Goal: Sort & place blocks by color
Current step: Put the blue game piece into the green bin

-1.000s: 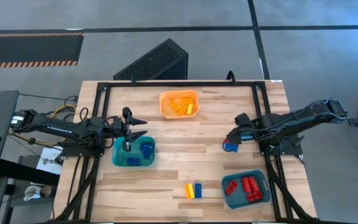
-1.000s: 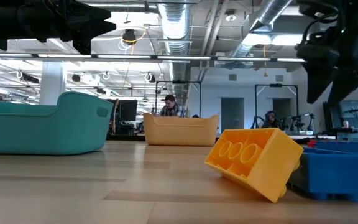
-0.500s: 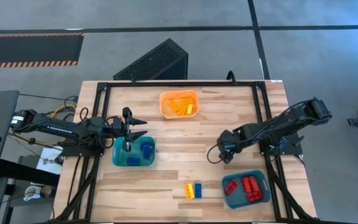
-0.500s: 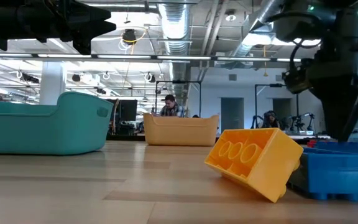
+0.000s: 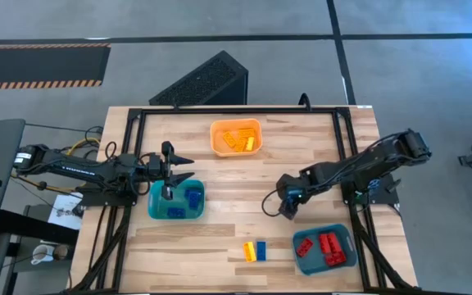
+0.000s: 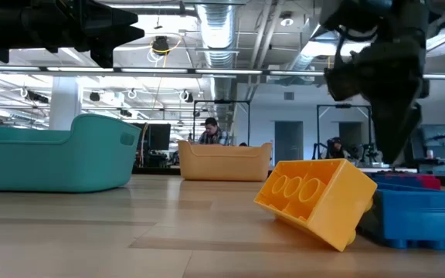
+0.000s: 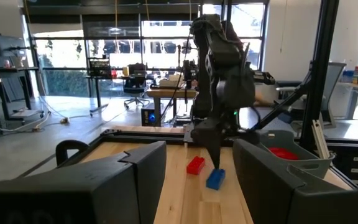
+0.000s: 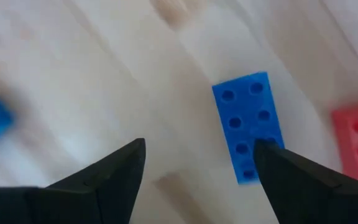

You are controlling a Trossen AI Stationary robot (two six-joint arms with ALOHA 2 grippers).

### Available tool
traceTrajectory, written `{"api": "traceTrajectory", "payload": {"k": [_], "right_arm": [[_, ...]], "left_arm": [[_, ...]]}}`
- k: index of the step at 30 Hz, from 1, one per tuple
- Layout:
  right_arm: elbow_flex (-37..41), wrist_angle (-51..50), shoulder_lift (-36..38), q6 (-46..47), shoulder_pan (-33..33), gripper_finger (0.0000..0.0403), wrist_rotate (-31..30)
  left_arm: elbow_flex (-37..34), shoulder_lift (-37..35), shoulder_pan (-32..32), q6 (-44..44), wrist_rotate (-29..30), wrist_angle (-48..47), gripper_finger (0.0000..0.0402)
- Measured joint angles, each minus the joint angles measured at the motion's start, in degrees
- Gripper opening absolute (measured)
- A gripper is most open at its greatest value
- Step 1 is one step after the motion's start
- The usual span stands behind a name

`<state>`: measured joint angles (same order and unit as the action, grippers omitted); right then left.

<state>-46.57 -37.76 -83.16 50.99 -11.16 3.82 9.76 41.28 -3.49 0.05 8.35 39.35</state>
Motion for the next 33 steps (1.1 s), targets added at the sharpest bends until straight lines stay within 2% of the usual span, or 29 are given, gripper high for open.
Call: {"api": "traceTrajectory", "payload": {"k": [4,12,21,25,29,33], "right_arm": [[-2.21,-0.86,1.05,-1.93,-0.02,0.0319,-1.23],[-2.66,-6.96,-1.33,-5.17,0.04,0.0319,-8.71],[-2.76,-6.95,-10.70,-9.54,0.03,0.0319,-8.01],[-3.14,-6.24,-13.86,-10.36,0.09,0.0312,-5.89],[-3.13,-4.91,-14.42,-10.85,0.11,0.0269,-4.07],[-3.43,-5.09,-11.85,-11.07,0.11,0.0184,-4.05]], "left_arm": [[0.00,0.00,-0.02,-0.02,-0.01,0.09,0.0174],[-0.02,0.00,-0.01,-0.04,-0.12,0.10,0.0174],[-0.02,0.00,0.00,-0.04,-0.08,0.03,0.0174],[-0.02,0.00,-0.02,-0.04,-0.07,-0.05,0.0174],[-0.02,0.00,0.00,-0.04,-0.05,-0.04,0.0174],[-0.02,0.00,0.00,-0.04,-0.05,-0.02,0.0174]]}}
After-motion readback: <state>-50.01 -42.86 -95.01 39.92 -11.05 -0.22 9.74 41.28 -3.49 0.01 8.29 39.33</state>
